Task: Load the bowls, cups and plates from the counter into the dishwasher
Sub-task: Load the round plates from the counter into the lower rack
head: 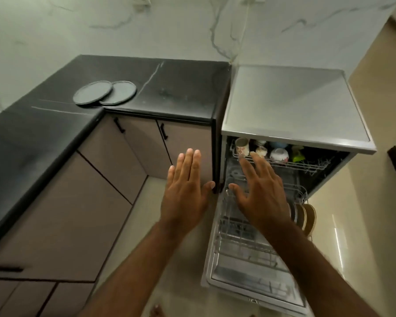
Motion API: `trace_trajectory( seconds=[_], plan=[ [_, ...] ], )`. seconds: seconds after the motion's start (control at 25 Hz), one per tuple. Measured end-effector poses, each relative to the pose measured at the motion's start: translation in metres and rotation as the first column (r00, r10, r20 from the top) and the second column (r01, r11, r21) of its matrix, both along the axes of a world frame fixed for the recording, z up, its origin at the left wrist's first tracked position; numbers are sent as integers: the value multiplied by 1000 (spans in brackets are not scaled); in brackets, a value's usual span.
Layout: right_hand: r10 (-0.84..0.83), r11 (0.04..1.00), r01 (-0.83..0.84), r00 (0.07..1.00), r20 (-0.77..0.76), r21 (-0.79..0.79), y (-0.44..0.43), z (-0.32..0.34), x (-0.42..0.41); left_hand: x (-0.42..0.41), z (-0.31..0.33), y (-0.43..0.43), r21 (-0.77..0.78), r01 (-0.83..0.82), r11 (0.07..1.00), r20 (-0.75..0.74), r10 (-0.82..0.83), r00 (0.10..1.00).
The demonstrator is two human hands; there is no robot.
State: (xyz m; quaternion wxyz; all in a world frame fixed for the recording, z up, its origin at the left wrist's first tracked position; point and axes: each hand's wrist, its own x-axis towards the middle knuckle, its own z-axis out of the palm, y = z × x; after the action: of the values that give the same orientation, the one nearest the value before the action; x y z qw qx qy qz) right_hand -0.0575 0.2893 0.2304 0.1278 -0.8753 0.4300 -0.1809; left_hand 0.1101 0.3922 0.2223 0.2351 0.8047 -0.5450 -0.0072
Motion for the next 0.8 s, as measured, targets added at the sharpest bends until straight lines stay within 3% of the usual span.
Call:
trace_trajectory(
  seconds=[0.56,0.8],
  plan=[
    [95,988,-93,995,12,-122,113,79,274,268,87,123,-133,-85,987,99,98,990],
    [151,975,-151,989,-13,-163,113,94,346,344,95,130,-173,-171,970,45,181,982]
  ],
)
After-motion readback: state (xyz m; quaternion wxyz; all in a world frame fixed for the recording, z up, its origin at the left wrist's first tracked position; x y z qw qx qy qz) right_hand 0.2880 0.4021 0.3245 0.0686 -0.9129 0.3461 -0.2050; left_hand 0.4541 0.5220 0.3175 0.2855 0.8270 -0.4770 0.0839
